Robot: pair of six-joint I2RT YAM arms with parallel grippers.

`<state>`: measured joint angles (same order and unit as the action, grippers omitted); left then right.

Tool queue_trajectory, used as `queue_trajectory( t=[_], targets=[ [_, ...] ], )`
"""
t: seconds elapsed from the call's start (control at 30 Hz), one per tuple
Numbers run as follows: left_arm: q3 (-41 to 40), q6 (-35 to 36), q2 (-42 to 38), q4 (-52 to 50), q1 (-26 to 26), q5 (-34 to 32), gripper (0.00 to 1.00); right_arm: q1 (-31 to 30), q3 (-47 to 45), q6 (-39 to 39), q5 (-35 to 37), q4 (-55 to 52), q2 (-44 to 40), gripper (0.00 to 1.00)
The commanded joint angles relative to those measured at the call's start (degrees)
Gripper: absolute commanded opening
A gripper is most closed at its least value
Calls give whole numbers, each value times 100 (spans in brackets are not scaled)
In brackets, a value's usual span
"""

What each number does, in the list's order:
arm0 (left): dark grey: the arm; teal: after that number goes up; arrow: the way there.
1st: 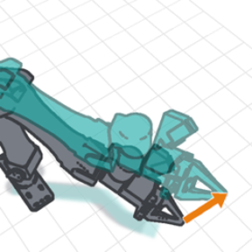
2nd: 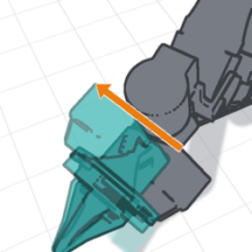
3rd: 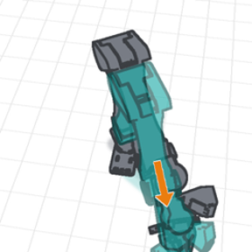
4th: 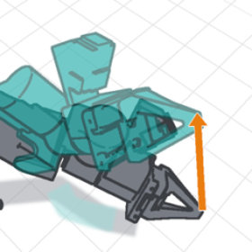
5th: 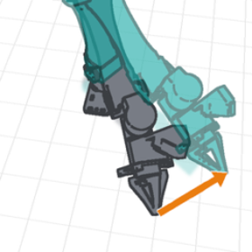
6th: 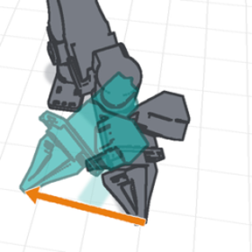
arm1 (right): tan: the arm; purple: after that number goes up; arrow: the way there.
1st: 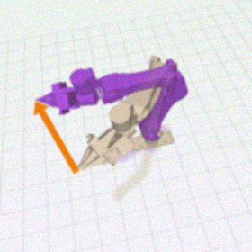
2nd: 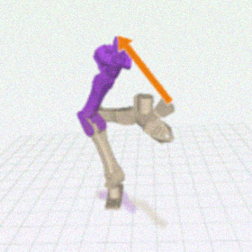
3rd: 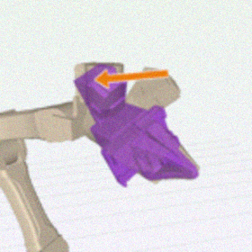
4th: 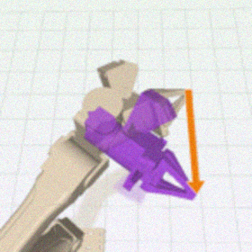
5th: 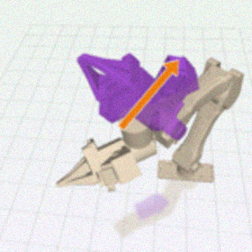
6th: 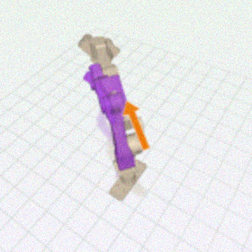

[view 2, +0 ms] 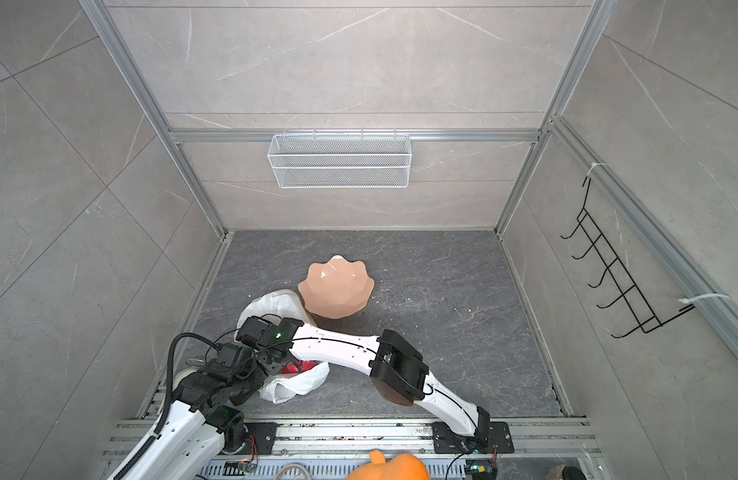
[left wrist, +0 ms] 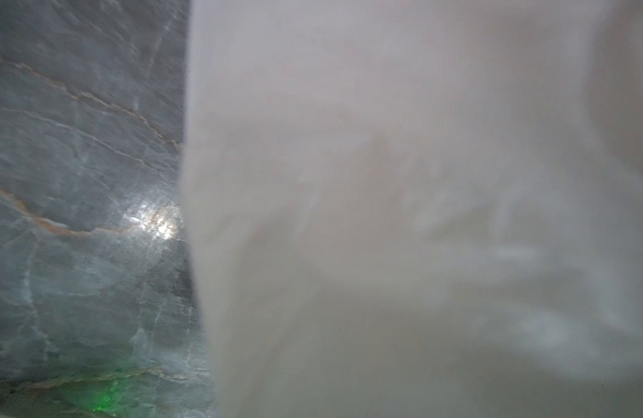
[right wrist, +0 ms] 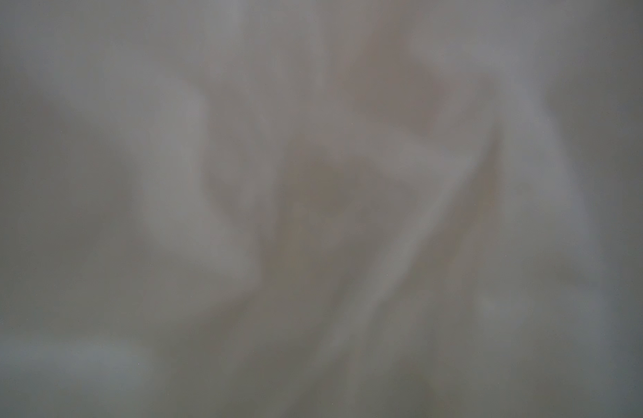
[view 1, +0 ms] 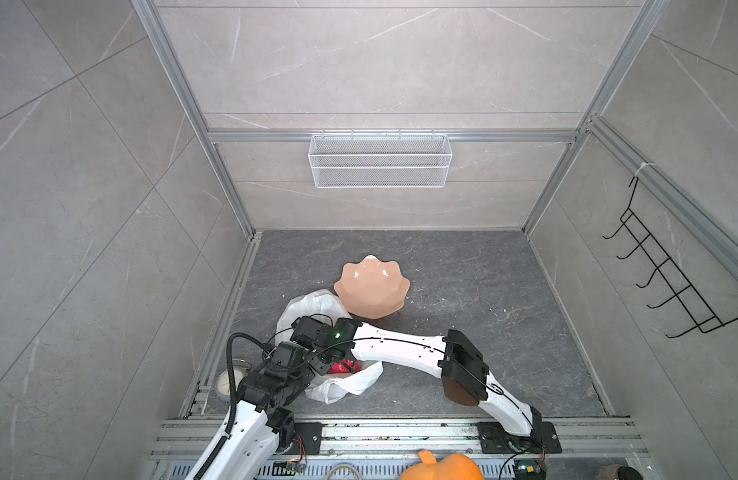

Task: Take fruits out of the plastic bag
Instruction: Pick up the fruit from the plastic bag.

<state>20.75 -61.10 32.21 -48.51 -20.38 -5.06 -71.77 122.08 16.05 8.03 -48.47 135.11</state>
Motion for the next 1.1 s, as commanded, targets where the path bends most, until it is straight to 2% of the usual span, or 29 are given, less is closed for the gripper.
queue_trajectory(
  t=[0.0, 0.1, 0.23, 0.5, 0.77, 1.07],
  targets=[
    [157, -69, -29, -126, -32, -171, 5, -29, 159, -51, 103, -467, 481, 40],
    [148, -65, -17, -122, -31, -158, 5, -28, 325, -15, 325, -568, 568, 25],
    [166, -56, 31, -95, -36, -127, 5, -30, 310, 3, 600, -571, 369, 0],
    [167, -43, 31, -84, -29, -136, 5, -4, -704, 114, 788, 169, -761, 0],
    [172, -36, 75, -71, -34, -114, 5, 55, -2531, 222, 539, 2045, -2348, 0],
    [164, -34, 110, -40, -35, -83, 5, 97, -3456, 155, 229, 2941, -3291, 0]
  ],
)
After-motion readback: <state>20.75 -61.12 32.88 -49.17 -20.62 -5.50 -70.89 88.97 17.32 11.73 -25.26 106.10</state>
